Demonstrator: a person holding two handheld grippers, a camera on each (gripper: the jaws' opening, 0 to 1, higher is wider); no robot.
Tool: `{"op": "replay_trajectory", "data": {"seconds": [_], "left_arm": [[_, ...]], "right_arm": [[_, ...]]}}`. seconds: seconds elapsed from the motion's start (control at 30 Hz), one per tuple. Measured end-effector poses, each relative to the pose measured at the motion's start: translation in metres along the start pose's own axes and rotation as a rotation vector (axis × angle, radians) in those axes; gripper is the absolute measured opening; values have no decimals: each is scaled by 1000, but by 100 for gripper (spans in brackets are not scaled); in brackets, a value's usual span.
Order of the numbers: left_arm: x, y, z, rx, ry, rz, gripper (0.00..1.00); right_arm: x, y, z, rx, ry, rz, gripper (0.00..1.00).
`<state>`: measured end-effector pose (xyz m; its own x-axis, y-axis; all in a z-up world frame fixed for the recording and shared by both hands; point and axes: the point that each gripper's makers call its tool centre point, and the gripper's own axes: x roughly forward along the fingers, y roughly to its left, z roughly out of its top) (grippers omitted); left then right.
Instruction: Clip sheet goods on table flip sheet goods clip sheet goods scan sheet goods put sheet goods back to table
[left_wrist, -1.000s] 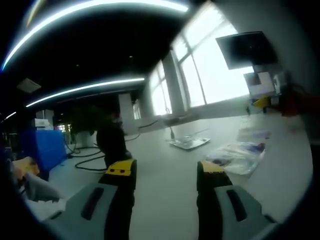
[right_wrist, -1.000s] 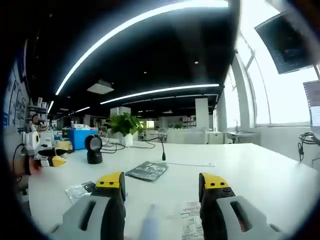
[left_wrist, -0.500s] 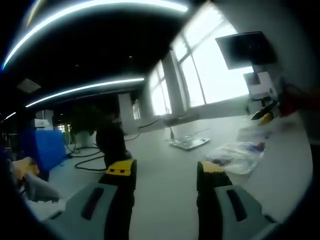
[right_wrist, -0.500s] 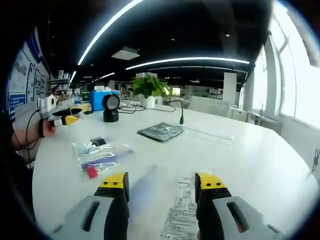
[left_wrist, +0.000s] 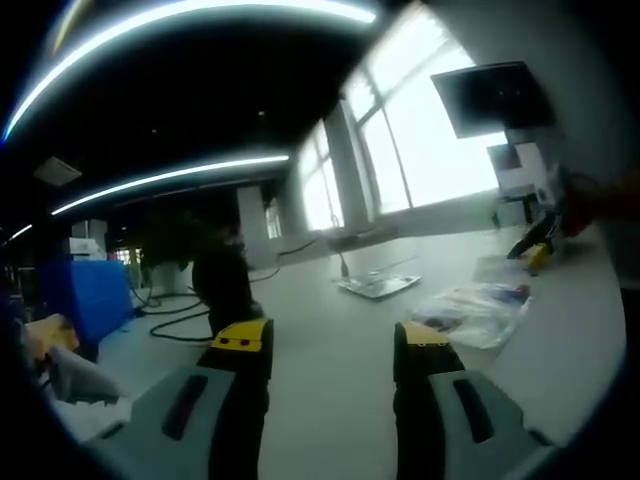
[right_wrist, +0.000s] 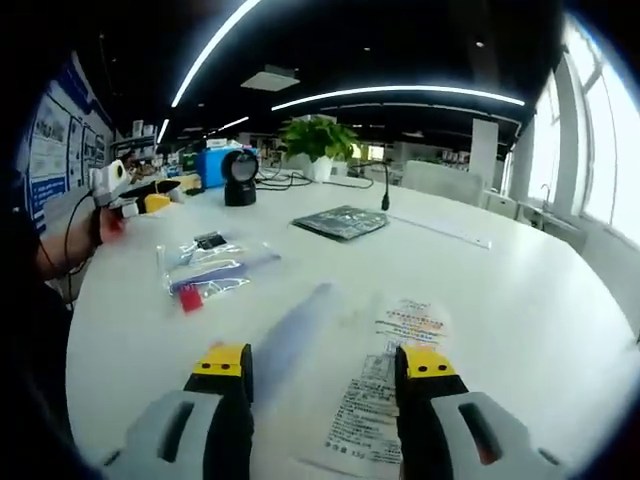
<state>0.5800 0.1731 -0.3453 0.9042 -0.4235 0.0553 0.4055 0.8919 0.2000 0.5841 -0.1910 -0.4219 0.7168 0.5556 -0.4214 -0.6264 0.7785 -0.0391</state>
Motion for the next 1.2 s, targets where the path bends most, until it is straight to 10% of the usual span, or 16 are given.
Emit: {"op": "replay_trajectory", "data": {"seconds": [0.87, 1.2], "left_arm": [[-2, -2, 4, -16, -16, -8, 41], [-5, -2, 11, -52, -52, -19, 41]], "right_arm": [[-14, 11, -1, 174, 1, -356, 49], [-14, 6, 0, 190, -1, -391, 49]]}}
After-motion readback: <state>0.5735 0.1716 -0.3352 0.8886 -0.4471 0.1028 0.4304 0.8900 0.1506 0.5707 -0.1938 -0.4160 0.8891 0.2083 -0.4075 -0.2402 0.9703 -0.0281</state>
